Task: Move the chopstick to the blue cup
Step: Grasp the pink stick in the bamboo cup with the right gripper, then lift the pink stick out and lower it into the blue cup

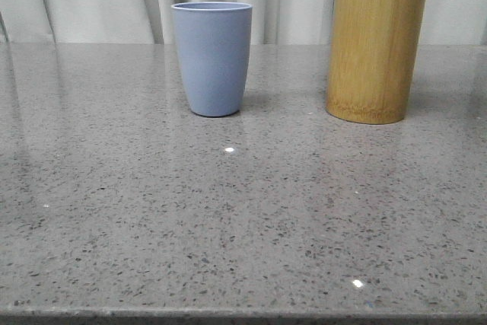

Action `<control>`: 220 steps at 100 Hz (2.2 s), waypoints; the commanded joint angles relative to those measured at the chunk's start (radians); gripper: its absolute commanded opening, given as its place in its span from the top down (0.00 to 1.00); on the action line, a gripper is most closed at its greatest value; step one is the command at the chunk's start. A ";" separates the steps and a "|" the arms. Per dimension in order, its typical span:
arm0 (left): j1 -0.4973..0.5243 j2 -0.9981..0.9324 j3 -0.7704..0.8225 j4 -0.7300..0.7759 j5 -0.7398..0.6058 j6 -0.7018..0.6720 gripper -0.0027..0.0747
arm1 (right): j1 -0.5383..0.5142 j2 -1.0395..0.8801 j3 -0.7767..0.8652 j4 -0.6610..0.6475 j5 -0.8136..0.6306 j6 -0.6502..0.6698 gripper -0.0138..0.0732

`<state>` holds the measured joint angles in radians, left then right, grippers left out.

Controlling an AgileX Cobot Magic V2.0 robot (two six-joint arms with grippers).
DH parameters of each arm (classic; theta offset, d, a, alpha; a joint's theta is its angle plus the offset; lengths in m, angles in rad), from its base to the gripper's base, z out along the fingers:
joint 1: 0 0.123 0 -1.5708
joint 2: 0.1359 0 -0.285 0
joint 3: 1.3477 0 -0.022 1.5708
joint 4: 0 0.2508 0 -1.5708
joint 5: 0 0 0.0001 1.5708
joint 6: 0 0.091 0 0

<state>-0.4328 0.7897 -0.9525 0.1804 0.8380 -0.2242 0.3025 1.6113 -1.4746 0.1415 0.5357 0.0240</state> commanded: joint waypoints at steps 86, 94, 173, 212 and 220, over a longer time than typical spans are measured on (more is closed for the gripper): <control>-0.005 -0.005 -0.025 0.012 -0.069 -0.009 0.46 | 0.000 -0.112 -0.179 0.001 0.002 -0.047 0.90; -0.005 -0.005 -0.025 0.012 -0.069 -0.009 0.46 | 0.000 -0.121 -0.229 0.001 0.026 -0.054 0.90; -0.005 -0.005 -0.025 0.006 -0.049 -0.012 0.46 | 0.263 -0.044 -0.413 0.070 -0.043 -0.097 0.90; -0.005 -0.005 -0.025 0.006 -0.049 -0.012 0.46 | 0.289 0.073 -0.411 0.069 -0.150 -0.098 0.90; -0.005 -0.005 -0.025 0.006 -0.049 -0.012 0.46 | 0.289 0.095 -0.411 0.069 -0.153 -0.099 0.90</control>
<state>-0.4328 0.7897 -0.9525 0.1822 0.8478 -0.2281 0.5928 1.7315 -1.8555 0.2039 0.4774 -0.0633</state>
